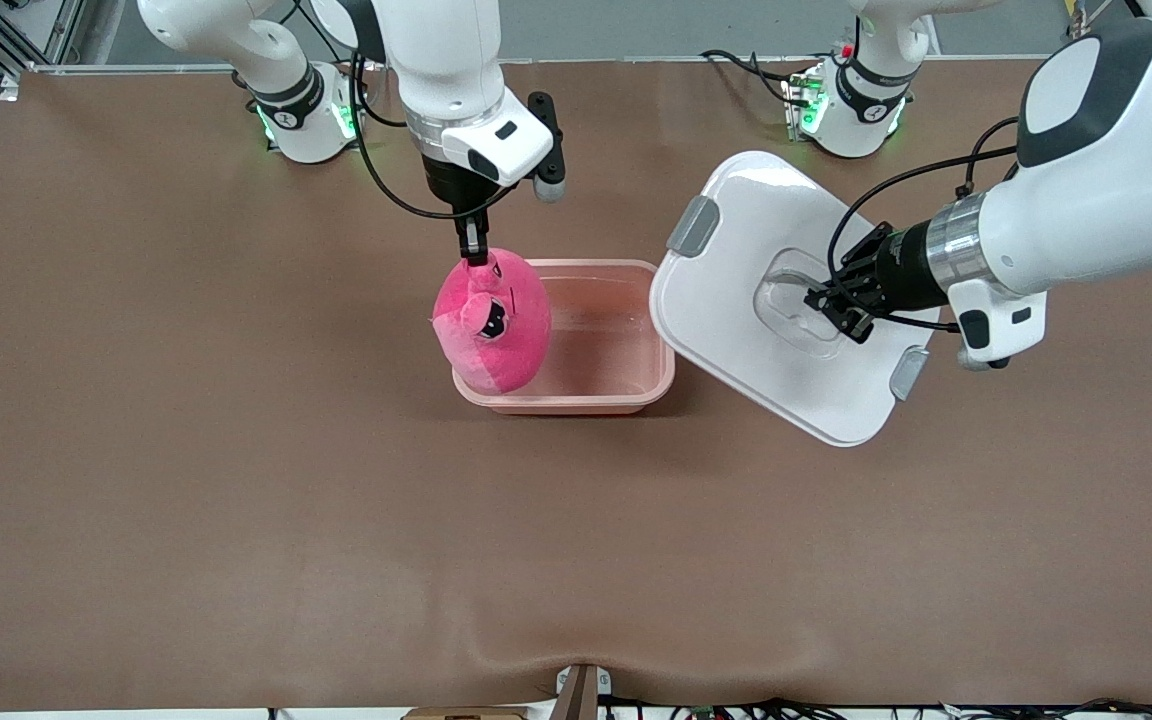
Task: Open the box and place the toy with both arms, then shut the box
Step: 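Carry the pink toy over the open pink box with the right gripper, then lower the toy into the box and open the right gripper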
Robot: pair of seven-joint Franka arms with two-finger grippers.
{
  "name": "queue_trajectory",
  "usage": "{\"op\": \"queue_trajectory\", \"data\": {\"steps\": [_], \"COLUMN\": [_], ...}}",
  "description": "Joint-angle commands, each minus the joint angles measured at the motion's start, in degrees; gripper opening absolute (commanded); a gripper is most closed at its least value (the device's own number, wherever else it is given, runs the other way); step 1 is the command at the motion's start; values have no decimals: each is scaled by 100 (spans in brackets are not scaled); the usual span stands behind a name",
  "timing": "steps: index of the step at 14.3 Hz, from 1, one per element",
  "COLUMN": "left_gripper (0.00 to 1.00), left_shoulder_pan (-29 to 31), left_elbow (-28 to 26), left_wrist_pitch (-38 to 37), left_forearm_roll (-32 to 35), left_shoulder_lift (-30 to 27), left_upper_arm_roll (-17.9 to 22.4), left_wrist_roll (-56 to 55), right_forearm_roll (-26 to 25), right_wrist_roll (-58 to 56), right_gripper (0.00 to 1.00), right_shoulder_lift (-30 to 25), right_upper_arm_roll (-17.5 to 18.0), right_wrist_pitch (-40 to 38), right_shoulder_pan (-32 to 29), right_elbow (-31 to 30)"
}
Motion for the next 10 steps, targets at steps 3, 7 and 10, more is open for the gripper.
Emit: {"op": "queue_trajectory", "data": {"steps": [3,7,10], "left_gripper": [0,0,0], "left_shoulder_pan": [45,-16,1], "left_elbow": [2,11,108], "left_wrist_pitch": [-114,-114,-87], "left_forearm_roll": [-266,-275,-284], "left_shoulder_lift": [-89,-89,-37], "left_upper_arm_roll": [-71,-141,-212], "left_wrist_roll": [144,197,276], "right_forearm_roll": [68,68,59], "right_wrist_roll": [-230,-239,-239], "right_gripper": [0,0,0], "right_shoulder_lift": [70,131,210], "right_upper_arm_roll": [2,2,2], "right_wrist_pitch": [-68,-59,-33], "right_shoulder_pan": [-55,-55,-55], "right_elbow": [-1,-2,-2]}}
